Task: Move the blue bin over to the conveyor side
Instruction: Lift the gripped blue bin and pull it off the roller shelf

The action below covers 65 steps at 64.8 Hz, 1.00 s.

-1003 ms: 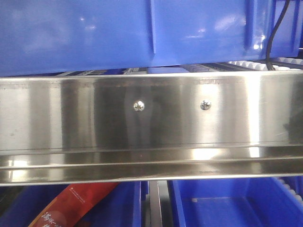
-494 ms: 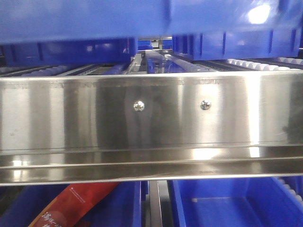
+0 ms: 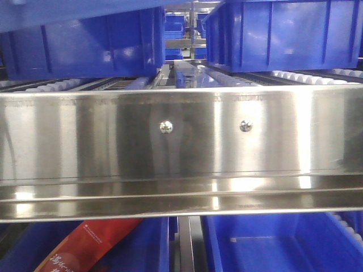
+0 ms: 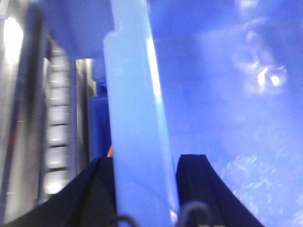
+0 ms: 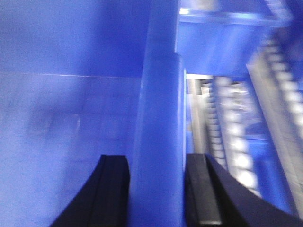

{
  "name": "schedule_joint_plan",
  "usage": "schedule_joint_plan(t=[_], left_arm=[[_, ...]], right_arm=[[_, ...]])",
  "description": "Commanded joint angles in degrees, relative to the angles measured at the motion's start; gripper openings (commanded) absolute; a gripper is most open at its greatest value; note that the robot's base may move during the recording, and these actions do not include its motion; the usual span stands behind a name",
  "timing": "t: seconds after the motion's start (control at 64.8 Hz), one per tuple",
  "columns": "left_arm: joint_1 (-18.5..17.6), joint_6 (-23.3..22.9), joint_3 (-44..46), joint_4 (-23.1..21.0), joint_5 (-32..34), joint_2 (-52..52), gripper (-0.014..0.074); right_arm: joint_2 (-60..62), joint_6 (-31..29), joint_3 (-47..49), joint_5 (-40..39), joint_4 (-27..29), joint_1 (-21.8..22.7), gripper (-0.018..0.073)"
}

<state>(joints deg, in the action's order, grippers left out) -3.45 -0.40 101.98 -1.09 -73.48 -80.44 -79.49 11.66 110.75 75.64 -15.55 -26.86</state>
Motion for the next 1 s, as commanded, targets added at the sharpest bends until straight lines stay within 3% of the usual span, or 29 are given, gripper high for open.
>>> schedule_joint_plan(t=[0.0,0.17,0.309,0.988], left_arm=[[-4.63,-2.34,0.92,-1.26,3.52,1.46,-0.0016],[-10.8,-5.9,0.92,2.27,3.52,1.46,-0.0016],[-13.49,-7.2,1.01,3.72,3.52,1.59,-0.0016],[-13.87,-8.19,2.59,7.92,3.52,4.03,-0.0016]], right_arm=[[2.74,-0.66,-2.98,-5.67,1.84,-0.52,-0.0075],[5.25,-0.66,-9.93,-5.67,0.98,-0.52,-0.0075],[5.48,-0.66,-13.38,-5.67,0.63,-0.52,-0.0075],[5.48,-0.66,-15.62,-5.67,0.55,-0.52,-0.0075]])
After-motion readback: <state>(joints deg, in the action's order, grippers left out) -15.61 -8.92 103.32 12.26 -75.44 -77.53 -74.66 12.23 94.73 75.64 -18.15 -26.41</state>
